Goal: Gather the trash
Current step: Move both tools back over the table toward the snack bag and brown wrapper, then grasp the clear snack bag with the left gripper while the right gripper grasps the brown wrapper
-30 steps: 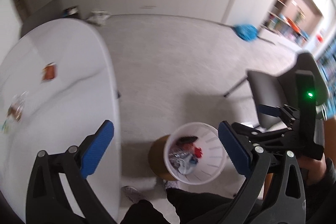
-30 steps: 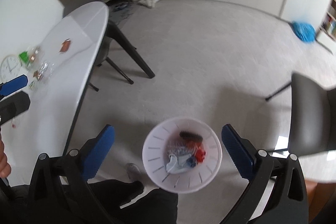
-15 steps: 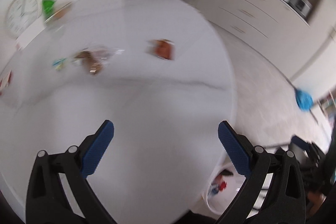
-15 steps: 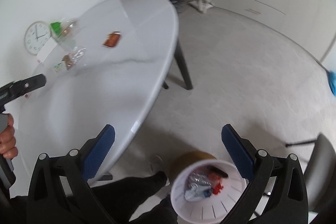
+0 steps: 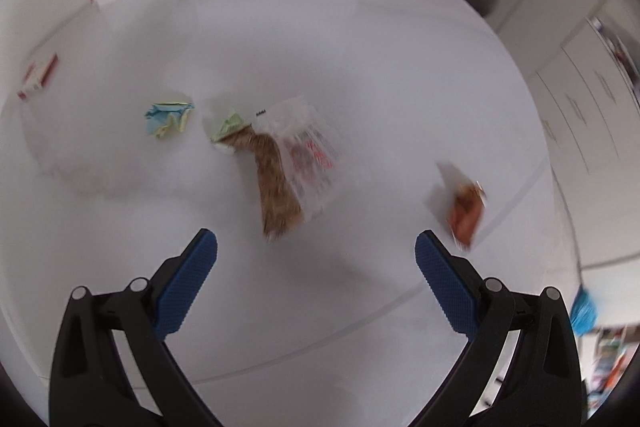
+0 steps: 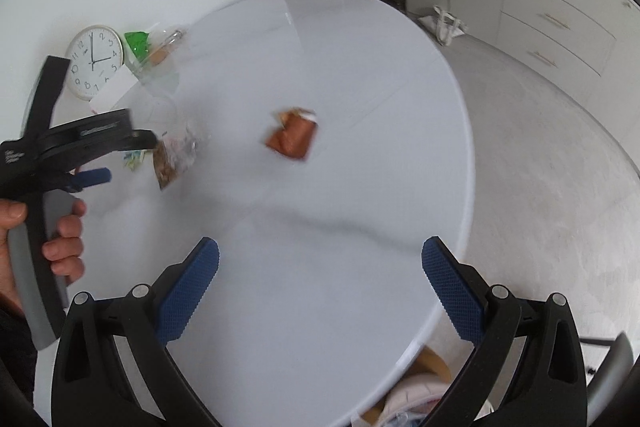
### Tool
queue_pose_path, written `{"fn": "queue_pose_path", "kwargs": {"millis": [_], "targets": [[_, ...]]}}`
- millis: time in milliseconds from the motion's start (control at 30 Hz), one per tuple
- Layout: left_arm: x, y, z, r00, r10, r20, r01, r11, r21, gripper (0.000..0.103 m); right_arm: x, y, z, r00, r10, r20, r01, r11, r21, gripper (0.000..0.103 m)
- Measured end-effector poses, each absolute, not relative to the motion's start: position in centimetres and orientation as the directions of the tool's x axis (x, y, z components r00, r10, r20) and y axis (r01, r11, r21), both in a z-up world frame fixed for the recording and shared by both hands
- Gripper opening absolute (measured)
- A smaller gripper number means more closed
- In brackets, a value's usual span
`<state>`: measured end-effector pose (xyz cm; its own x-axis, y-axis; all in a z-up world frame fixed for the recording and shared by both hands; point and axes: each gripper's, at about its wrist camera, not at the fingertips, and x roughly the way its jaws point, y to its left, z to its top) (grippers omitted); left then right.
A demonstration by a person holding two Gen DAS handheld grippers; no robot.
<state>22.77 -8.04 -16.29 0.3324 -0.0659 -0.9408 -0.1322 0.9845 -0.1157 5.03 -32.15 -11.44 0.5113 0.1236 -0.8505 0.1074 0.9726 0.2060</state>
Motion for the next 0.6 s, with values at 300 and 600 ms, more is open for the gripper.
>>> {"fn": "queue_pose_path", "kwargs": {"millis": [300, 600], "targets": [[29.6, -6.7, -21.7, 0.233, -0.064, -0.97, -0.297, 0.945, -0.133, 0.095, 13.2, -30.0, -14.5, 0.485, 0.131, -0.864, 0.119, 0.97, 0.214, 0.101], [30.6, -6.6, -24.4, 0.187, -0.017, -0.982, -0.389, 0.917, -0.091, 0.083, 17.3, -29.9, -17.1, 0.454, 0.053, -0.889, 0.166, 0.976, 0.142, 0.101]]}}
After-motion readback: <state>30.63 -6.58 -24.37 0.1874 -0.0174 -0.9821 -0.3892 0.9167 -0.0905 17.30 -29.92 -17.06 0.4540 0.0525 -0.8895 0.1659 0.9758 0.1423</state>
